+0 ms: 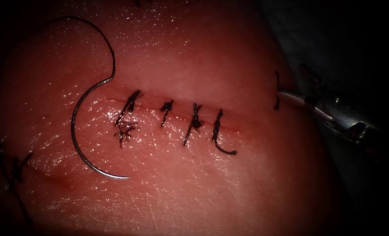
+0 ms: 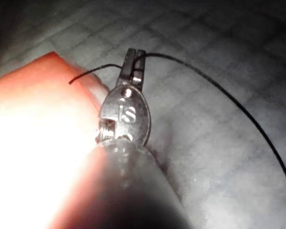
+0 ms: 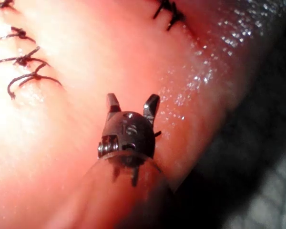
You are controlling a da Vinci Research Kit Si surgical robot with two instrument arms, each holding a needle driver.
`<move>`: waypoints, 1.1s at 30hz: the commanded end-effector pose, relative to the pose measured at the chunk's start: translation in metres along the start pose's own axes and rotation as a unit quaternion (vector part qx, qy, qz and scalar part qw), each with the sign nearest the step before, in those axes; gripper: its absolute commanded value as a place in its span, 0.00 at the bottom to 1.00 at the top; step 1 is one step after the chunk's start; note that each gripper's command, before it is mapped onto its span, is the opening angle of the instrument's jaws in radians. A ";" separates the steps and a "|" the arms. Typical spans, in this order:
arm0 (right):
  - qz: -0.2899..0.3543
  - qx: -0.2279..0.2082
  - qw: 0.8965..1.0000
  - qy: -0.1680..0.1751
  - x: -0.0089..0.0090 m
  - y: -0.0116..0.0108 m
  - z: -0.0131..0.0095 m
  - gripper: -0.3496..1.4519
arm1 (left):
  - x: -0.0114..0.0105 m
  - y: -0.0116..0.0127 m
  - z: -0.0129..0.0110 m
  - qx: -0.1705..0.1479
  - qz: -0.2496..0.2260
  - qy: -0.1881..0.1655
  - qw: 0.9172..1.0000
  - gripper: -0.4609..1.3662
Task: Wound Closure
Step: Drop the suture from the left gripper
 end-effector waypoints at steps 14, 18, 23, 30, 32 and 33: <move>0.000 0.000 1.000 0.000 0.0001 -0.0002 0.0001 0.75 | -0.0060 -0.0025 -0.0063 0.038 -0.037 -0.156 0.986 0.52; 0.000 0.000 1.000 0.000 0.0001 -0.0002 0.0001 0.75 | -0.0052 -0.0043 -0.0098 0.048 -0.044 -0.153 0.986 0.50; 0.000 0.000 1.000 0.000 0.0001 -0.0002 0.0001 0.75 | -0.0049 -0.0053 -0.0127 0.068 -0.051 -0.162 0.983 0.46; 0.000 -0.001 1.000 0.000 0.0001 -0.0003 0.0002 0.75 | -0.0028 -0.0069 -0.0159 0.067 -0.047 -0.176 0.981 0.45; 0.000 -0.001 1.000 0.000 0.0001 -0.0004 0.0003 0.75 | -0.0020 -0.0075 -0.0164 0.065 -0.043 -0.173 0.982 0.39; 0.000 -0.002 1.000 0.000 0.0001 -0.0004 0.0003 0.75 | -0.0018 -0.0076 -0.0166 0.065 -0.044 -0.173 0.982 0.38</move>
